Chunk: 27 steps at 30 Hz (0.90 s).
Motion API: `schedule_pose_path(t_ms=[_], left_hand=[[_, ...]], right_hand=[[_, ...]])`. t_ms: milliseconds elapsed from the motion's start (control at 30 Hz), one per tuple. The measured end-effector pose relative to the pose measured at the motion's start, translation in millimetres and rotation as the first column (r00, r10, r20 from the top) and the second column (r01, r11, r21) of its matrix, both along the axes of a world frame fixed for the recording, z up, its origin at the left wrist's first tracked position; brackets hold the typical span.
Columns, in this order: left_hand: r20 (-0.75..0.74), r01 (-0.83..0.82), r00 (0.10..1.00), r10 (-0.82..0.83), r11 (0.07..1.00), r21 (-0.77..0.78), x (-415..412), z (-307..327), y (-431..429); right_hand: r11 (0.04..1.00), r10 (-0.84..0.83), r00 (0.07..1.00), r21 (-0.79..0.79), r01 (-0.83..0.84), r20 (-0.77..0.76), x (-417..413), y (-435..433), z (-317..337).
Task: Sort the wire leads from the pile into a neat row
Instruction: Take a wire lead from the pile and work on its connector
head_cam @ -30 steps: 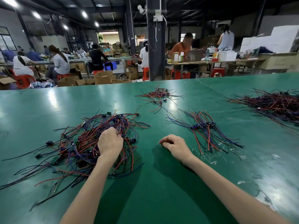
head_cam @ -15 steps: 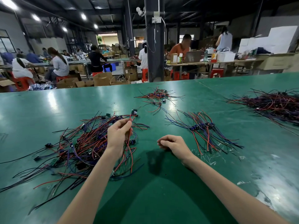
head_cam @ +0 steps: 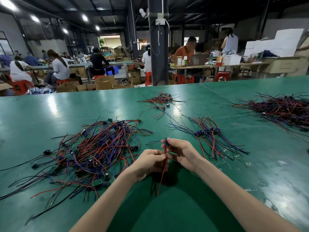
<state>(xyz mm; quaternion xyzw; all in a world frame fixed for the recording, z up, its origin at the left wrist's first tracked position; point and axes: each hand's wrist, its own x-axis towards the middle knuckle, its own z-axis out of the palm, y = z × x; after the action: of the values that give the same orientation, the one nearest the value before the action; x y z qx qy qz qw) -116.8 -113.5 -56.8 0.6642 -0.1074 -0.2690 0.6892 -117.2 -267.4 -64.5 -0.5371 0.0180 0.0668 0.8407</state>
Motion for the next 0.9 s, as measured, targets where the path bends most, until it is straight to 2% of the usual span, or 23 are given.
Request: schedule_pose_path(t_ms=[67, 200, 600, 900], left_hand=[[0.011, -0.05, 0.999, 0.05, 0.998, 0.034, 1, 2, 0], [0.017, -0.244, 0.97, 0.244, 0.97, -0.01, 8, 1, 0], [0.038, -0.267, 0.961, 0.273, 0.956, -0.12, 13, 2, 8], [0.075, -0.339, 0.931, 0.356, 0.925, -0.174, 16, 3, 9]], right_hand=[[1.0, 0.007, 1.0, -0.03, -0.007, 0.012, 0, -1, 1], [0.991, 0.082, 0.995, -0.114, -0.076, 0.048, 0, -1, 2], [0.938, 0.234, 0.97, -0.281, -0.206, 0.069, -5, 7, 0], [0.949, 0.192, 0.981, -0.263, -0.176, 0.037, -7, 8, 2]])
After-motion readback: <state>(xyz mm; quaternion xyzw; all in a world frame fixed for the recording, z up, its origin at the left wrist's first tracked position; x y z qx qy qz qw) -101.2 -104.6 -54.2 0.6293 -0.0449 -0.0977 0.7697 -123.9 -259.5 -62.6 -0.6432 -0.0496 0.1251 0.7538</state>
